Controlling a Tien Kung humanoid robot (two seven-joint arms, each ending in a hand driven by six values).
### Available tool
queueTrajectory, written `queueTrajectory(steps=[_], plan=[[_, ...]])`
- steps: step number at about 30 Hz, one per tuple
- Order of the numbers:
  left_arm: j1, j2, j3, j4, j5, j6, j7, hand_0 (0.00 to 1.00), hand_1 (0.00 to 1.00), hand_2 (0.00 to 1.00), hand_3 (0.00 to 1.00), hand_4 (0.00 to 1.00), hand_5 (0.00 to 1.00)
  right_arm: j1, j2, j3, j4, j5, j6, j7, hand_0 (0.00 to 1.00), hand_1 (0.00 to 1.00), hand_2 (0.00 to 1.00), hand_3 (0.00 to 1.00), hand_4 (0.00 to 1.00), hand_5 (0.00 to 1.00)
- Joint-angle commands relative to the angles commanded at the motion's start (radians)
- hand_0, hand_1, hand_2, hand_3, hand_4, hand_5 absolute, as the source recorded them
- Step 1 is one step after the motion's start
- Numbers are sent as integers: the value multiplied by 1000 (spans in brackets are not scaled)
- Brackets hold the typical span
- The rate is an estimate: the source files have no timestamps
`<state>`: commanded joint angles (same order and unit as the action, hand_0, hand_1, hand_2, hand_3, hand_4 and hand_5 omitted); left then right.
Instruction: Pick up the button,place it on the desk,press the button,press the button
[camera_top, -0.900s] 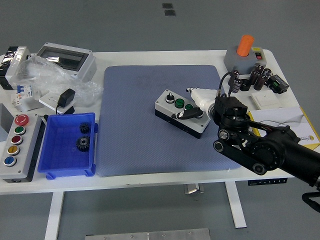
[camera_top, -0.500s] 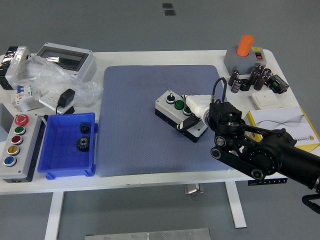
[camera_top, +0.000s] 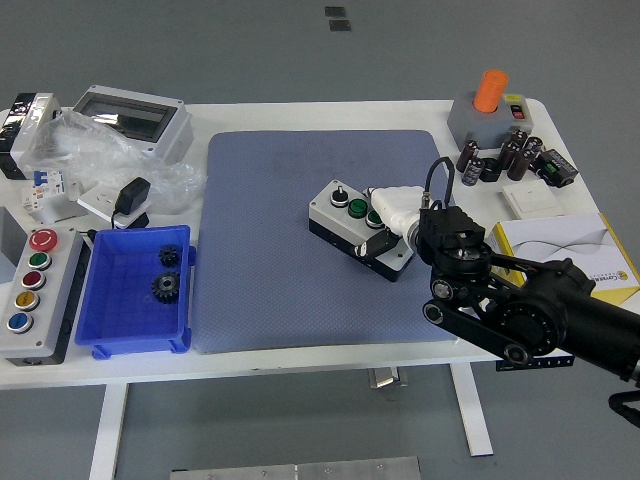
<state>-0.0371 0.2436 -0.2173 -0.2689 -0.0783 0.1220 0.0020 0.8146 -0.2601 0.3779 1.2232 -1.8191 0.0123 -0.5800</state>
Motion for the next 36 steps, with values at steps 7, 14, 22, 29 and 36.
queueTrajectory(steps=[7, 14, 22, 29, 36], plan=[[2, -3, 2, 1, -4, 1, -2, 663, 675, 609, 577, 563, 165, 27, -59, -79, 144, -58, -58, 165, 315, 436, 394, 427, 453, 7], [-4, -1, 2, 0, 0, 2, -3, 663, 675, 609, 577, 563, 166, 101, -85, -211, 244, -162, -195, 333, 354, 474, 405, 471, 431, 2], [-7, 0, -9, 0, 14, 4, 3, 663, 674, 610, 576, 563, 168, 149, -38, -270, 84, -158, -239, 461, 466, 507, 444, 502, 249, 2], [-9, -1, -11, 0, 20, 4, 4, 663, 674, 610, 577, 563, 169, 162, 0, -279, -65, -110, -227, 478, 531, 534, 447, 502, 242, 2], [-7, -3, -15, 0, 24, 6, 4, 663, 675, 609, 577, 562, 172, 153, 0, -292, -121, -94, -196, 472, 545, 546, 449, 515, 244, 2]])
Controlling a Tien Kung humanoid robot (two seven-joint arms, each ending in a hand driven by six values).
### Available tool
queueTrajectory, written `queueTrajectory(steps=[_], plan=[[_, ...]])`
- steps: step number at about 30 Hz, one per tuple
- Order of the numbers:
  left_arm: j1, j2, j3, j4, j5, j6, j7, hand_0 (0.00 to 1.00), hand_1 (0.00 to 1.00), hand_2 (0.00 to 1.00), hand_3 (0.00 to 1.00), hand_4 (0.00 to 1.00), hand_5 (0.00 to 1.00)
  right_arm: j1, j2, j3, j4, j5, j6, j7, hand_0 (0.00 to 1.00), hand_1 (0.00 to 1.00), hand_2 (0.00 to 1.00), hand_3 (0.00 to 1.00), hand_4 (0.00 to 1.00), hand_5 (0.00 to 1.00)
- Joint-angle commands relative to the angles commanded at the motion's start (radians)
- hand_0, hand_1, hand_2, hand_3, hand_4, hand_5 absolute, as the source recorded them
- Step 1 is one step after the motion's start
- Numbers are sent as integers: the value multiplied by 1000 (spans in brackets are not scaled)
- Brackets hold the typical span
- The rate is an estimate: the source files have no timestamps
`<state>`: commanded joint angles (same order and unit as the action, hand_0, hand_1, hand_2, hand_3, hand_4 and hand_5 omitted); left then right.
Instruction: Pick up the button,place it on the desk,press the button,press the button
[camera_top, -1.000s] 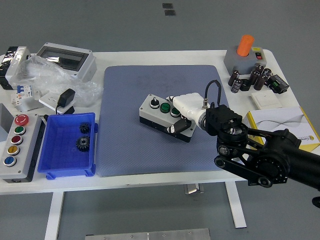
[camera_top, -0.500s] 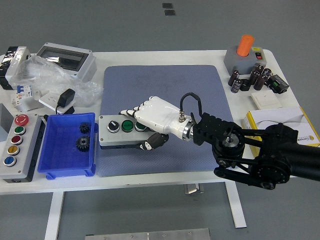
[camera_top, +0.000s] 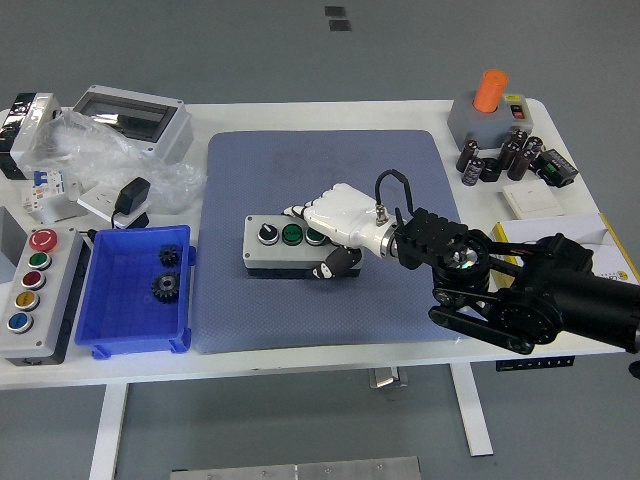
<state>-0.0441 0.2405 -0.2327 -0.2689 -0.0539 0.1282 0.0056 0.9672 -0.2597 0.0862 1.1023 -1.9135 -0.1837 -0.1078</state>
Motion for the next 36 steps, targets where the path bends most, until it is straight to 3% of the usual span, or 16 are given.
queueTrajectory(steps=[14, 15, 20, 21, 26, 27, 32, 33, 36], plan=[[3, -2, 5, 1, -9, 1, -12, 662, 674, 608, 577, 562, 176, -18, -7, 20, 28, 17, 91, -10, 584, 583, 497, 516, 259, 2], [3, -2, 6, 1, -10, 1, -13, 662, 675, 608, 575, 562, 176, -19, -7, 21, 32, 16, 93, -10, 618, 640, 669, 669, 346, 2], [4, -3, 5, 1, -10, 0, -15, 662, 675, 608, 575, 562, 176, -19, -9, 26, 49, 13, 100, -14, 618, 640, 669, 669, 346, 2], [4, -2, 5, 1, -11, 0, -16, 664, 675, 608, 576, 563, 177, -18, -10, 28, 52, 17, 101, -15, 776, 724, 802, 859, 646, 22], [4, -2, 5, 1, -11, -2, -18, 664, 675, 608, 576, 563, 177, -16, -11, 42, 67, 42, 119, -21, 776, 724, 802, 859, 646, 22], [4, -2, 5, 1, -11, -3, -18, 663, 675, 605, 571, 556, 178, -15, -11, 44, 69, 47, 125, -22, 841, 786, 922, 998, 780, 88], [5, -2, 4, 1, -10, -6, -20, 663, 675, 605, 571, 556, 178, -17, -12, 47, 72, 54, 135, -25, 841, 786, 922, 998, 780, 88], [5, -2, 3, 1, -10, -6, -20, 662, 675, 604, 571, 550, 172, -17, -12, 47, 73, 54, 136, -26, 858, 801, 944, 998, 922, 223], [5, -2, 1, 2, -9, -7, -21, 662, 675, 604, 571, 550, 172, -17, -13, 48, 73, 53, 139, -30, 858, 801, 944, 998, 922, 223]])
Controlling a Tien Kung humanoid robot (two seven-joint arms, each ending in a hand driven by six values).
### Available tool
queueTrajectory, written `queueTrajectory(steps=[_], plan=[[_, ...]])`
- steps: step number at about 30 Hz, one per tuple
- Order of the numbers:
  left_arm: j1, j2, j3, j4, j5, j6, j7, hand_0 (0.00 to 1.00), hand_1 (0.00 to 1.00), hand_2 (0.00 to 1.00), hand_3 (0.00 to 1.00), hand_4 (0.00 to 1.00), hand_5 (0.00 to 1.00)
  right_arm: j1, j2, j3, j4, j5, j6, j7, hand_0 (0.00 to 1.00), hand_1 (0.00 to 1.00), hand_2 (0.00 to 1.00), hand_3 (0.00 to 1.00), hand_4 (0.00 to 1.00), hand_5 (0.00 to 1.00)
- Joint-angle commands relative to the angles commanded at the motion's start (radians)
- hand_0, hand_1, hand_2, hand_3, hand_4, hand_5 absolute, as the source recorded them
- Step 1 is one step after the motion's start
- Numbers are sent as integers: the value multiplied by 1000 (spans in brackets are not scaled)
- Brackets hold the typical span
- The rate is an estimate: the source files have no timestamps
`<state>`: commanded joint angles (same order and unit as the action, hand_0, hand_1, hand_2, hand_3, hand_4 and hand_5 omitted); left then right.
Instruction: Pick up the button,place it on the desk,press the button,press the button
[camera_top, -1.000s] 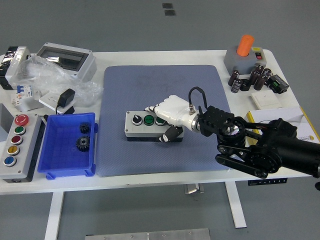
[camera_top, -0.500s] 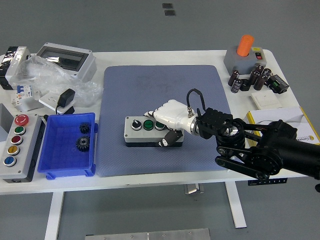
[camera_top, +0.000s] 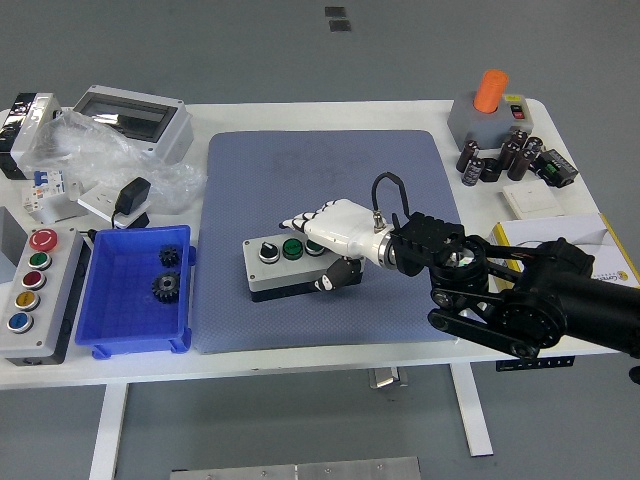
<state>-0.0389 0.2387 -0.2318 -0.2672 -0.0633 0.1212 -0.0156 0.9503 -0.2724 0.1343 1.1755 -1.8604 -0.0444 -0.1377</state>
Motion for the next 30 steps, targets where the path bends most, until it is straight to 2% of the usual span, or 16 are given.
queueTrajectory(steps=[8, 9, 14, 22, 30], plan=[[1, -1, -1, 0, -3, -7, -5, 664, 675, 603, 570, 538, 162, -1, -8, 4, 16, 14, 19, -13, 870, 813, 972, 998, 952, 254], [1, -1, 0, 0, -4, -8, -5, 664, 675, 601, 568, 528, 155, -1, -10, 5, 21, 18, 21, -14, 872, 816, 980, 998, 984, 294], [2, -1, 2, 0, -9, -10, -11, 664, 675, 601, 568, 528, 155, -2, -18, 9, 41, 25, 39, -26, 872, 816, 980, 998, 984, 294], [5, -2, 5, 1, -15, -10, -19, 665, 676, 597, 567, 511, 134, -13, -55, 29, 110, 25, 77, -55, 862, 810, 987, 998, 998, 342], [7, -3, 10, 0, -24, -9, -28, 664, 676, 596, 568, 490, 112, -22, -82, 41, 138, 36, 97, -73, 859, 798, 989, 998, 998, 358]])
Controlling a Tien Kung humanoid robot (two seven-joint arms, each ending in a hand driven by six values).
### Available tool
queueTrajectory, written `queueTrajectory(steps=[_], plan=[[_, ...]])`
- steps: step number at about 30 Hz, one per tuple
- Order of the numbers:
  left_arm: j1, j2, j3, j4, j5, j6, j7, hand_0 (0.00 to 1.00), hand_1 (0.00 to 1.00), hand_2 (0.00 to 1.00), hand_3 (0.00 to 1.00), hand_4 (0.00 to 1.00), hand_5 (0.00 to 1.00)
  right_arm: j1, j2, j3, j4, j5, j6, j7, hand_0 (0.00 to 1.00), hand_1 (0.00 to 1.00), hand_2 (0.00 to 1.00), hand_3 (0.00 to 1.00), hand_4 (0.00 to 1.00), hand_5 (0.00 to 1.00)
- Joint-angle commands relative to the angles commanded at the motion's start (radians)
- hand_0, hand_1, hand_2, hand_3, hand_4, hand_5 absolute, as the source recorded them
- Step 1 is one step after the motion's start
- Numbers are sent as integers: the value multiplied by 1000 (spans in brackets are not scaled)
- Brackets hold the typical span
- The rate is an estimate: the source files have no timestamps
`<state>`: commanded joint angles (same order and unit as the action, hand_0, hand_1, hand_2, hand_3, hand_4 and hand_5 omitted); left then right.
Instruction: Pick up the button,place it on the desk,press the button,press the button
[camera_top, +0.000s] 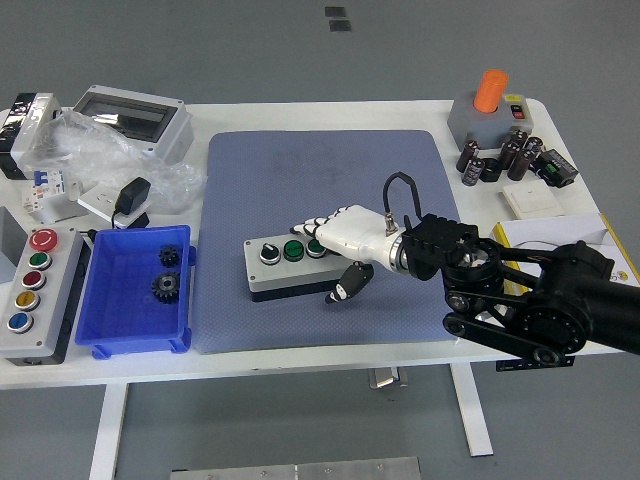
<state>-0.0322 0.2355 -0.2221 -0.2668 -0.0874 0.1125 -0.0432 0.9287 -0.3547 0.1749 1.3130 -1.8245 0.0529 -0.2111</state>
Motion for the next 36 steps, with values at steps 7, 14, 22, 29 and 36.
queueTrajectory(steps=[7, 14, 22, 29, 36], plan=[[2, 0, 1, 0, -4, 1, -4, 665, 676, 597, 569, 478, 98, -11, -15, 2, 18, 14, 10, -9, 849, 788, 989, 998, 998, 371], [2, -1, 4, 0, -8, 3, -9, 665, 676, 597, 568, 477, 93, -25, -31, 34, 48, 33, -4, -5, 820, 755, 983, 998, 998, 387], [8, -4, 10, 1, -18, 4, -13, 666, 677, 598, 569, 473, 87, -93, -127, 180, 189, 89, -20, -30, 802, 743, 980, 998, 998, 420], [12, -6, 9, 1, -17, 6, -8, 666, 677, 598, 569, 473, 88, -116, -245, 334, 386, -21, 66, -170, 800, 751, 986, 998, 998, 460], [13, -5, 7, 0, -13, 5, -4, 666, 677, 598, 569, 472, 89, -87, -303, 403, 466, 44, 247, -341, 730, 714, 764, 998, 846, 382]])
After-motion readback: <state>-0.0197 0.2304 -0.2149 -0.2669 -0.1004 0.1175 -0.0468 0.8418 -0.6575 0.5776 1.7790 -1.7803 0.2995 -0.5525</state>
